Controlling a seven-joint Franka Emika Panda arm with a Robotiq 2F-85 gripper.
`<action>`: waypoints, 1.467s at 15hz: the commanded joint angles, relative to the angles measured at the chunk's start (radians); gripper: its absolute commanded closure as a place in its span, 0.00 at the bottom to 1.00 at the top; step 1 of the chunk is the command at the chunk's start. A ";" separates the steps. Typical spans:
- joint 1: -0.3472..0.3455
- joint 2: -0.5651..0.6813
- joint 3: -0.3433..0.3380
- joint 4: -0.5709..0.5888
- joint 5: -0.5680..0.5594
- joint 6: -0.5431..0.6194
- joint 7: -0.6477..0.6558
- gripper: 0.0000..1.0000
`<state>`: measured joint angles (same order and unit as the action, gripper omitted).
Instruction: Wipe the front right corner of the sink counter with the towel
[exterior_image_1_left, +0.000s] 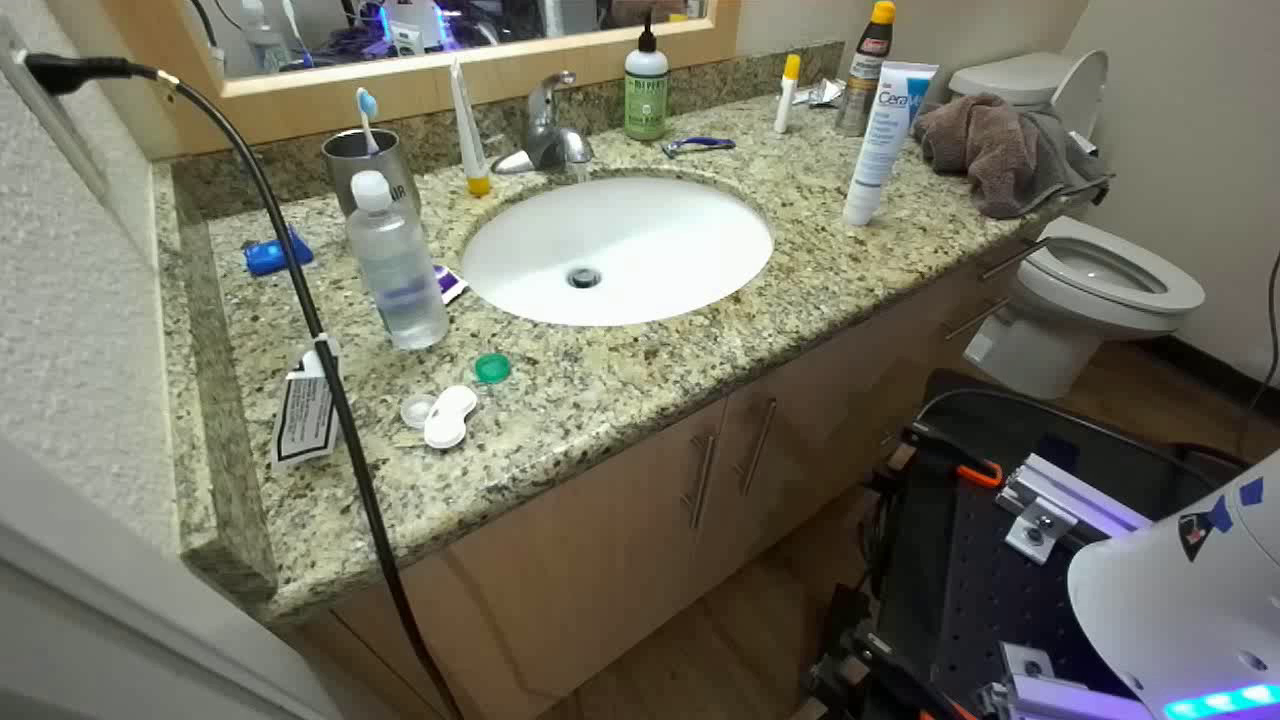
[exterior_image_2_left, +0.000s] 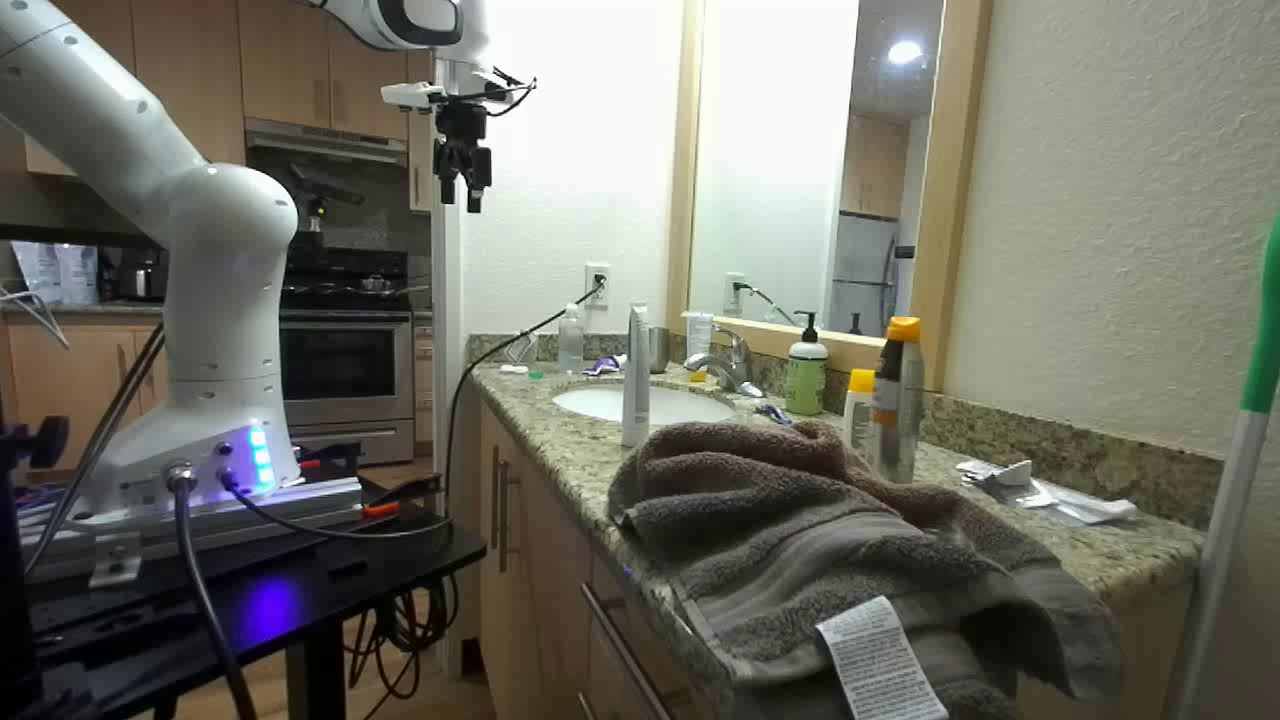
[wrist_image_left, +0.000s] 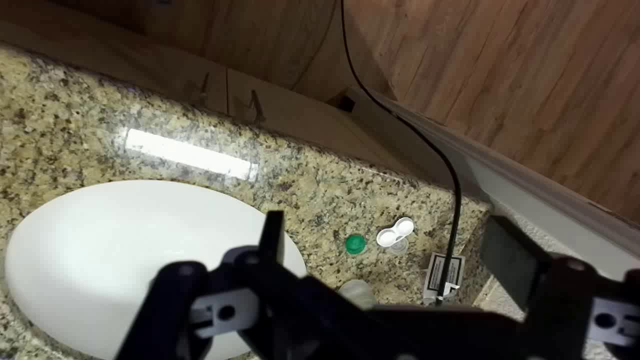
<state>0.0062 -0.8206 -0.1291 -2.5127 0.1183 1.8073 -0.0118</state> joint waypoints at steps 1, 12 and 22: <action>-0.021 0.003 0.015 0.003 0.012 -0.005 -0.013 0.00; -0.358 0.086 -0.175 0.126 -0.256 0.122 0.104 0.00; -0.469 0.073 -0.259 0.160 -0.271 0.116 0.131 0.00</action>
<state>-0.4486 -0.7514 -0.4129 -2.3437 -0.1474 1.9215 0.1327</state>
